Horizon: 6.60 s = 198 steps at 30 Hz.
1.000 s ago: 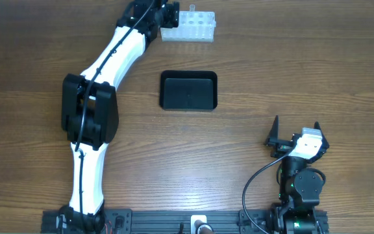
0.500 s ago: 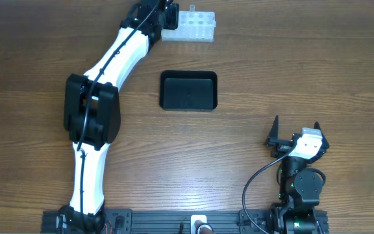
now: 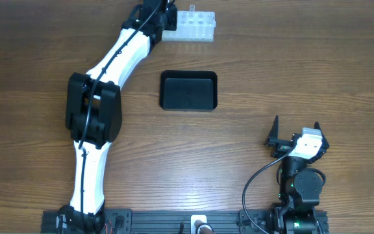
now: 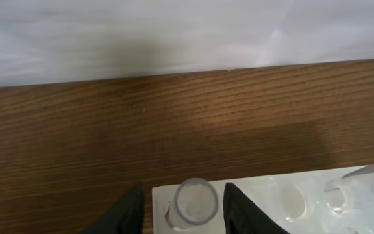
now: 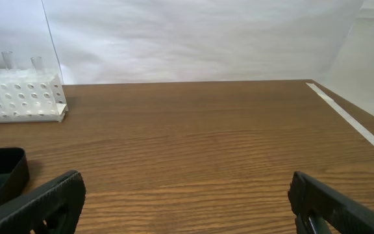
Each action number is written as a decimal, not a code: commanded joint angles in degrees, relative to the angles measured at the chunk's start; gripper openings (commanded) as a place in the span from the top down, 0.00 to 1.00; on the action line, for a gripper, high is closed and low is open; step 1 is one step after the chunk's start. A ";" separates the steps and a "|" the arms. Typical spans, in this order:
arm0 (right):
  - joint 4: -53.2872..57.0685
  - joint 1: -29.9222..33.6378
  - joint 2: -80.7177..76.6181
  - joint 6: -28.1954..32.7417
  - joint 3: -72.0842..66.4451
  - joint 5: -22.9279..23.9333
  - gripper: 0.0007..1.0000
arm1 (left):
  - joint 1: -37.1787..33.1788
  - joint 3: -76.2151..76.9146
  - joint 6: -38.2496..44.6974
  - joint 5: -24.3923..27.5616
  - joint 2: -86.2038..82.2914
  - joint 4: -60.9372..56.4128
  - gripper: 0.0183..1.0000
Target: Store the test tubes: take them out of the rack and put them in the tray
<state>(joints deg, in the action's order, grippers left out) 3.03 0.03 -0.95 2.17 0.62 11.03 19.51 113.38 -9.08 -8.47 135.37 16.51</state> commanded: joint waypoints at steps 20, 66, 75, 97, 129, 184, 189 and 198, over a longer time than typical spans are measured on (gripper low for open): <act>0.15 0.42 0.31 0.04 -0.33 -0.24 0.01 | 0.37 1.40 -0.17 -1.27 0.94 -0.61 0.83; 0.15 0.42 0.31 0.04 -0.33 -0.24 0.01 | 8.81 1.03 -6.82 -8.28 -25.38 22.91 0.90; 0.15 0.42 0.31 0.04 -0.33 -0.24 0.01 | 11.23 -5.92 -19.74 -6.16 -21.46 34.86 0.91; 0.15 0.42 0.31 0.04 -0.33 -0.24 0.01 | 10.97 -6.58 -21.20 -5.03 -9.51 41.40 0.91; 0.15 0.42 0.31 0.04 -0.33 -0.24 0.01 | 7.69 14.23 -13.05 -8.57 -7.19 32.85 0.31; 0.15 0.42 0.31 0.04 -0.33 -0.24 0.01 | 8.11 26.62 -7.82 -9.44 10.75 25.00 0.85; 0.15 0.42 0.31 0.04 -0.33 -0.24 0.01 | 7.89 26.62 -7.82 -9.44 10.75 25.03 0.87; 0.15 0.42 0.31 0.04 -0.33 -0.24 0.01 | 7.85 26.62 -7.82 -9.44 10.16 24.98 0.88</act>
<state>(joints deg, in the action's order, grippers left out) 3.03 0.03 -0.95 2.15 0.62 11.03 27.79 138.78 -17.30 -17.63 144.99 41.50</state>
